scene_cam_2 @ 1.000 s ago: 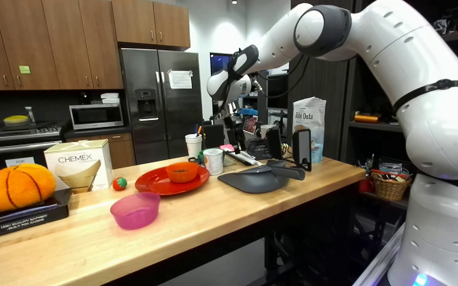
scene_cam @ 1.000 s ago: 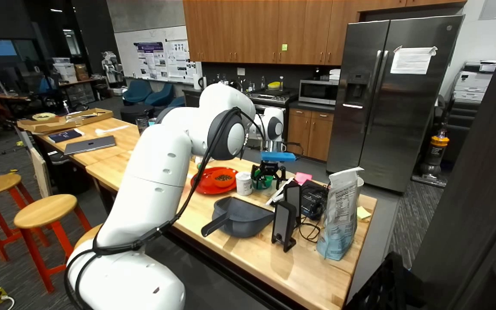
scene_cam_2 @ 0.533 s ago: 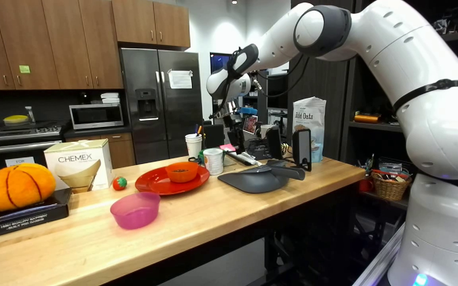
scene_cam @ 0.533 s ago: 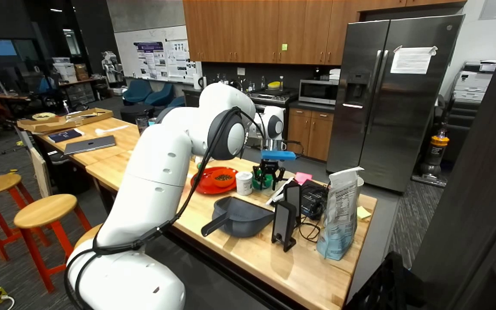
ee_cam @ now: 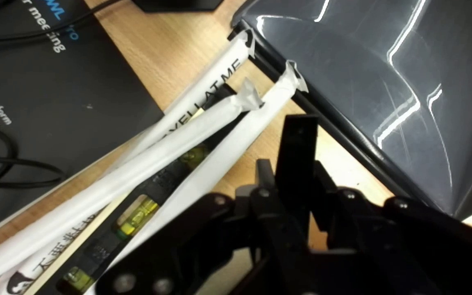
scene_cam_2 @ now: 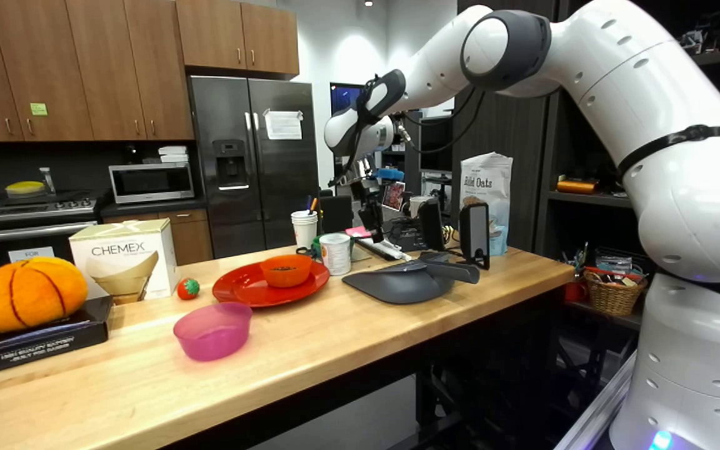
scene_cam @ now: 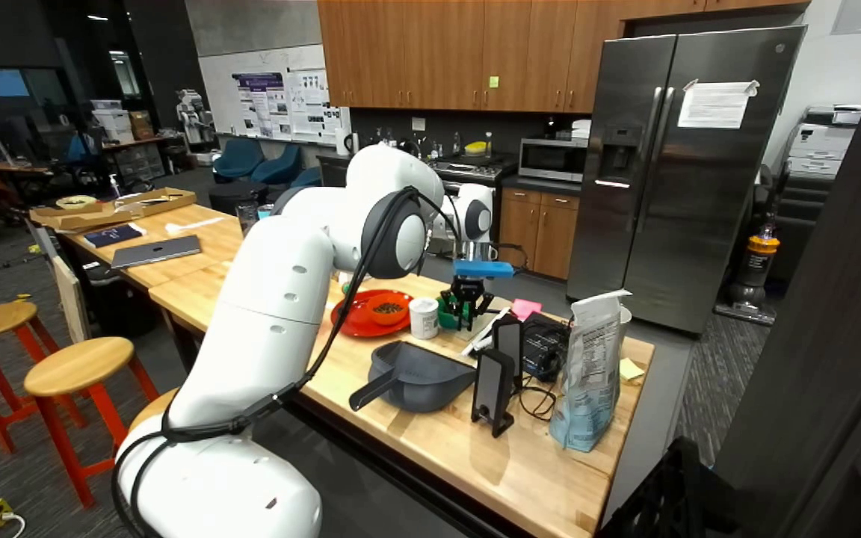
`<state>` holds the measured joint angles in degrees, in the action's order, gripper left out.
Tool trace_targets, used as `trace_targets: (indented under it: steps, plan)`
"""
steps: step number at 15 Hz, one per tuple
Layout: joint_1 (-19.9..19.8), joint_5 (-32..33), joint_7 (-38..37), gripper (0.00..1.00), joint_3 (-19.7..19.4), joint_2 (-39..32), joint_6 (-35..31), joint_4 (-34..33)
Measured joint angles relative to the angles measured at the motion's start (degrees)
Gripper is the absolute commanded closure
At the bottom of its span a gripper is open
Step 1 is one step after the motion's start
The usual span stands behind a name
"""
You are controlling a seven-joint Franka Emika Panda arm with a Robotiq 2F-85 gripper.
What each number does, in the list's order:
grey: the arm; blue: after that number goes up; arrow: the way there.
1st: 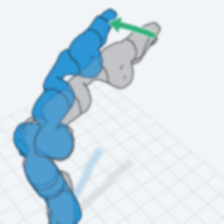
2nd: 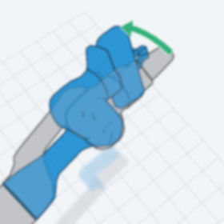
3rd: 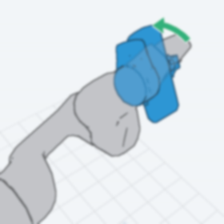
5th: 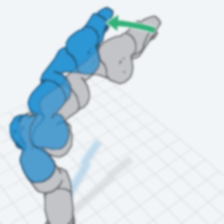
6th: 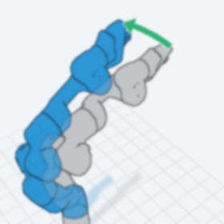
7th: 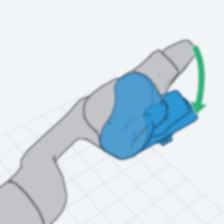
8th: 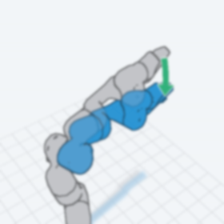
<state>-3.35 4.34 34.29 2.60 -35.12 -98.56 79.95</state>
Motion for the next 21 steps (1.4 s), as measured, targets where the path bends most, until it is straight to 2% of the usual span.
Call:
trace_targets:
  steps: [1, 9, 21]
  plan:
    - [0.0, 0.1, 0.0, 0.94, 0.0, 0.0, 0.1, -0.2]
    - [1.0, 3.3, -0.6, 0.94, 0.0, 0.1, 0.4, -3.6]
    - [4.7, 8.0, -2.4, 0.94, 0.0, 2.5, 0.3, -7.7]
